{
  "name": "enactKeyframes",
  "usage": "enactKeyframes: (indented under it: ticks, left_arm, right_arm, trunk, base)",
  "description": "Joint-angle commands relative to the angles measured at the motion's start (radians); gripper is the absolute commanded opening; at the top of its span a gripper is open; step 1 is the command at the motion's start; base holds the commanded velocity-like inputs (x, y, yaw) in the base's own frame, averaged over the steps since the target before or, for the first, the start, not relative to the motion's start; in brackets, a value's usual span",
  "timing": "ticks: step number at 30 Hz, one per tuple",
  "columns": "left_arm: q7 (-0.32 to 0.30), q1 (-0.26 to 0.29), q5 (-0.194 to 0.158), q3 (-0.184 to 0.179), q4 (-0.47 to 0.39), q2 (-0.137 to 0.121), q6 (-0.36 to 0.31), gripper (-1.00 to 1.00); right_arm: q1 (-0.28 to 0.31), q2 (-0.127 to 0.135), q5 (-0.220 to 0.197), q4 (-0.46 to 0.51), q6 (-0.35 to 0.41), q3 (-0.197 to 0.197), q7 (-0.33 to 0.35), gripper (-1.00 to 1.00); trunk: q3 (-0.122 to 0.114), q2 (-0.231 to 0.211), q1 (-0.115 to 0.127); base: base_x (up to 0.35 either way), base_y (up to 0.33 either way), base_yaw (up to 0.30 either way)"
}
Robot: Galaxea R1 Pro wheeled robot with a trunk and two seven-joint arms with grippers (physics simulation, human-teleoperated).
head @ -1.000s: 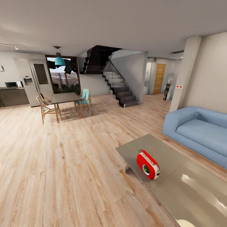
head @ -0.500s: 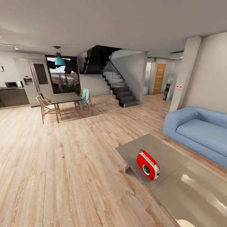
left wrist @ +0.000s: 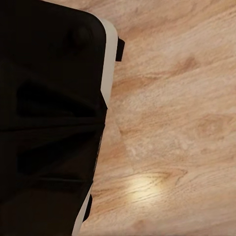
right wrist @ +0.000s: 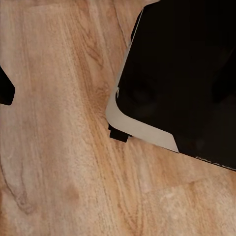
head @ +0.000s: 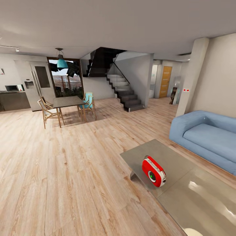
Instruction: Turn on the radio receiver that's on the table in the living room.
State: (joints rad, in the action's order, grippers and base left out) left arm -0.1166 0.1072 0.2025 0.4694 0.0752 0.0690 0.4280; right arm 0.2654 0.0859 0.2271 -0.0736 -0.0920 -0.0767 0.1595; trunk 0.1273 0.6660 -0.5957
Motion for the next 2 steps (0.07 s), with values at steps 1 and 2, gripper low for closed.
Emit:
enactKeyframes:
  ticks: [1,2]
  left_arm:
    - [0.0,0.0,0.0,0.0,0.0,0.0,0.0,-1.0]
    - [0.0,0.0,0.0,0.0,0.0,0.0,0.0,-1.0]
  right_arm:
    - [0.0,0.0,0.0,0.0,0.0,0.0,0.0,1.0]
    - [0.0,0.0,0.0,0.0,0.0,0.0,0.0,1.0]
  trunk:
    - [0.0,0.0,0.0]
    - [0.0,0.0,0.0]
  base:
    - [0.0,0.0,0.0]
    - [0.0,0.0,0.0]
